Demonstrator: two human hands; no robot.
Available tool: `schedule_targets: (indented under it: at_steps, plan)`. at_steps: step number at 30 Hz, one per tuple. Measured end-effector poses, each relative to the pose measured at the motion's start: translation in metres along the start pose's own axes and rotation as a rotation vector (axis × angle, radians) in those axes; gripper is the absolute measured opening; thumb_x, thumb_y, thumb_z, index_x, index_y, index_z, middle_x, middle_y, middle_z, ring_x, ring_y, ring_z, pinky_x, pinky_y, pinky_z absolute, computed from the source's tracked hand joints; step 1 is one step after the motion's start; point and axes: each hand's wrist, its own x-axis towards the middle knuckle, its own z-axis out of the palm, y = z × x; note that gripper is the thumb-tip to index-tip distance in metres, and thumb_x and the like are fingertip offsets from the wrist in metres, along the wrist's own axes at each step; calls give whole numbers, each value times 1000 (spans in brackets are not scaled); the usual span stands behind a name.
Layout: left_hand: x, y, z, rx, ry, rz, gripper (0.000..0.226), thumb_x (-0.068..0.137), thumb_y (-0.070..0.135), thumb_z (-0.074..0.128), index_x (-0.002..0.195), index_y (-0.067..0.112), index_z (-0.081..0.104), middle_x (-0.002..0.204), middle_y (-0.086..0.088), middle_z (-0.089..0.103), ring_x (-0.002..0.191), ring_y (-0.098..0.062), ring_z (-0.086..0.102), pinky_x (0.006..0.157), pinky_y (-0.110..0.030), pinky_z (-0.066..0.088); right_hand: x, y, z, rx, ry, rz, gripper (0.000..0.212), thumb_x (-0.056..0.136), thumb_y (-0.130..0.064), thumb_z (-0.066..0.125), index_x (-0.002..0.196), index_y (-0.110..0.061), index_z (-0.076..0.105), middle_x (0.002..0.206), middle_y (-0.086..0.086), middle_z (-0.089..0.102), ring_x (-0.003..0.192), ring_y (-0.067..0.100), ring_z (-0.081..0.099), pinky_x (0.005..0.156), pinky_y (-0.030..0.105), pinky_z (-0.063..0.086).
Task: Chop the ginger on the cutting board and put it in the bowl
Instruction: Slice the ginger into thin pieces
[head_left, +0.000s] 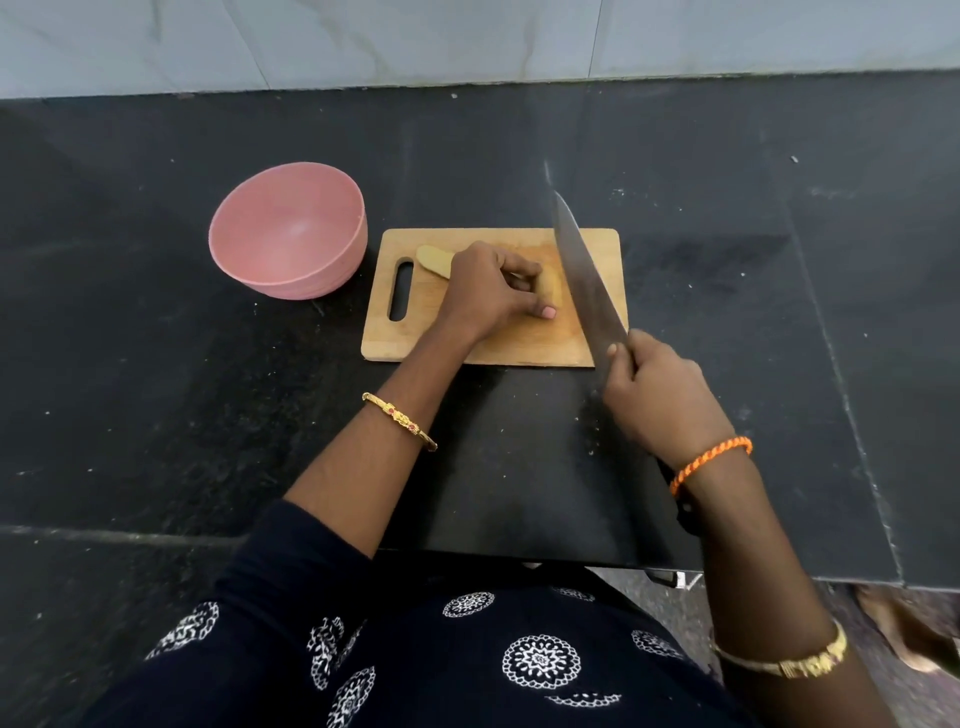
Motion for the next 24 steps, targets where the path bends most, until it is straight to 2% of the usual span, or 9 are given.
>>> schedule_targets:
  at_steps: [6,10,15,19,24]
  plan:
    - [-2,-1,1,-23,11,-21,57,53,21,89,104,4,70,99,-5,72,75,-1,62,66,-7,51,26,-10,8,15,-3,-12,25,100,-26,35,86,-9,47,86,15,55,76,27,51,67,31,36]
    - [-2,-2,0,-42,6,-12,59,52,17,90,104,2,69,99,-7,72,72,1,61,66,-6,50,29,-11,11,-8,-11,-5,25,99,-25,35,83,-9,44,85,16,53,75,27,47,66,29,32]
    - [-2,-2,0,-34,8,-9,57,53,18,90,103,3,70,97,-7,72,70,2,60,62,-3,48,29,-13,10,-9,-11,-9,29,100,-25,34,73,-16,39,76,6,47,63,14,43,51,28,29]
    - [-1,-3,0,-38,4,-8,56,53,19,89,104,3,70,99,-7,72,71,2,60,63,-5,49,30,-15,14,-18,-8,8,23,100,-26,34,88,-11,46,90,15,55,78,27,52,67,32,38]
    - [-1,-3,0,-53,-3,-8,56,53,18,90,103,3,70,98,-7,72,69,2,60,63,-5,49,31,-18,14,-17,-25,17,21,100,-26,33,92,-12,46,94,15,54,79,26,51,68,31,37]
